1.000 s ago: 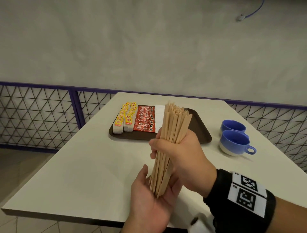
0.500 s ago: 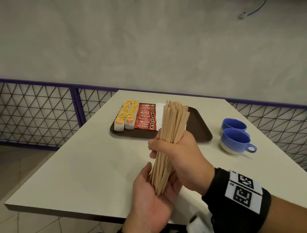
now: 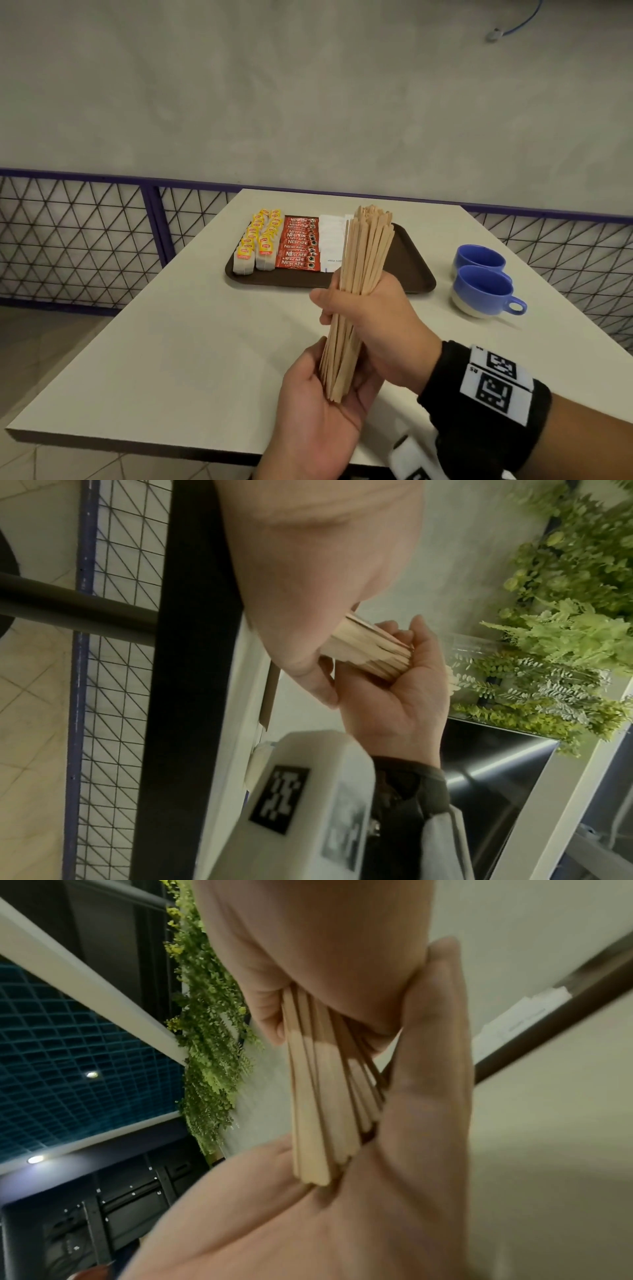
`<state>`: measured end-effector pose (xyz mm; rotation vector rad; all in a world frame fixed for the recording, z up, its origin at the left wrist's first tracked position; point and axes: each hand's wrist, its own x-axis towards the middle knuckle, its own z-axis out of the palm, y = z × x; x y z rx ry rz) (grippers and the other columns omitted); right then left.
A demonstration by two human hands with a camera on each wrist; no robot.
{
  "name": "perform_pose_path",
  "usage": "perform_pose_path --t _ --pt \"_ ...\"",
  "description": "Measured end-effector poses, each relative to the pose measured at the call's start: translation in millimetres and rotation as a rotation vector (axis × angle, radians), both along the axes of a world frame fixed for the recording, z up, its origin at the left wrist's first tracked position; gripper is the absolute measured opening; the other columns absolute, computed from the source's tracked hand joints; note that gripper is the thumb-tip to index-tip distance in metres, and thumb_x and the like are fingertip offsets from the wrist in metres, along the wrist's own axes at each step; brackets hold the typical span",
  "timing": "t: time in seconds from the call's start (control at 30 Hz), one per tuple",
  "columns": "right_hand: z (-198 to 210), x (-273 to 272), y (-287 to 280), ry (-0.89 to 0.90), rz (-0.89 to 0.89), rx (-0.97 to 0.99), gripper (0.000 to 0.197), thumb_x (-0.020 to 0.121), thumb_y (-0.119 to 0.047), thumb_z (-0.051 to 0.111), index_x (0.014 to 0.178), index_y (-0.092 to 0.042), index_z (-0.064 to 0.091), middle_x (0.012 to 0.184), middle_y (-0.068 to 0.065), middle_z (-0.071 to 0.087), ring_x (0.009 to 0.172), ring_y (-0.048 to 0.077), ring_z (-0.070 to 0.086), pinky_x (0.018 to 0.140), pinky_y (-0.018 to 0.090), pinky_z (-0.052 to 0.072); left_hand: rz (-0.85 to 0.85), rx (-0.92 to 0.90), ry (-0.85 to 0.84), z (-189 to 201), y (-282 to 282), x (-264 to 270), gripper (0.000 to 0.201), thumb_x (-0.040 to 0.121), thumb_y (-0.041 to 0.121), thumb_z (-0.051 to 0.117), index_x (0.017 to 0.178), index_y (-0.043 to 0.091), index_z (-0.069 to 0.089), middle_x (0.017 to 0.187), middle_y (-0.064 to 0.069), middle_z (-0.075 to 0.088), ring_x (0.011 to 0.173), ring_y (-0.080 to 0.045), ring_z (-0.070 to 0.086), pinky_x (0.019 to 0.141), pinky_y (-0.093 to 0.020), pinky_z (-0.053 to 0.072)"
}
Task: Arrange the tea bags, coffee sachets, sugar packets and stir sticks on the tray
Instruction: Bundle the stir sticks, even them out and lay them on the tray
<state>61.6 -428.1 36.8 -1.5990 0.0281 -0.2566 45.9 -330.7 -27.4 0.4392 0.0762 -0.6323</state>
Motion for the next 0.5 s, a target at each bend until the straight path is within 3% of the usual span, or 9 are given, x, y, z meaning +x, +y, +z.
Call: perform_pose_path --t 0.17,0.37,0.5 --pt "-0.5 -1.4 -7.7 -0.052 -0.047 0.007 0.02 0.083 -0.002 0.079 0.091 0.001 0.061 0.077 0.015 0.061 0.064 0.025 0.068 0.061 0.024 0.055 0.0 -0.011 0.038 -3.2 -0.9 5.2 0.048 0.102 0.024 0.038 0.116 -0.013 0.066 0.116 -0.031 0.067 0.099 -0.038 0.07 0.095 -0.05 0.056" --pt "-2.1 -4.7 -3.7 0.059 0.035 0.172 0.011 0.084 -0.003 0.073 0.087 -0.001 0.063 0.07 0.014 0.056 0.063 0.02 0.058 0.059 0.023 0.053 0.02 0.012 0.091 -2.9 -2.4 6.7 0.056 0.102 0.03 0.038 0.098 -0.012 0.075 0.111 -0.032 0.069 0.105 -0.041 0.064 0.1 -0.05 0.046" --pt "1.3 -4.0 -2.3 0.012 0.053 0.107 0.012 0.084 0.0 0.074 0.084 0.001 0.062 0.067 0.011 0.056 0.061 0.019 0.058 0.061 0.024 0.053 0.03 0.012 0.117 -2.7 -3.2 7.7 0.052 0.103 0.032 0.039 0.115 -0.01 0.068 0.114 -0.031 0.068 0.107 -0.04 0.065 0.099 -0.05 0.047"
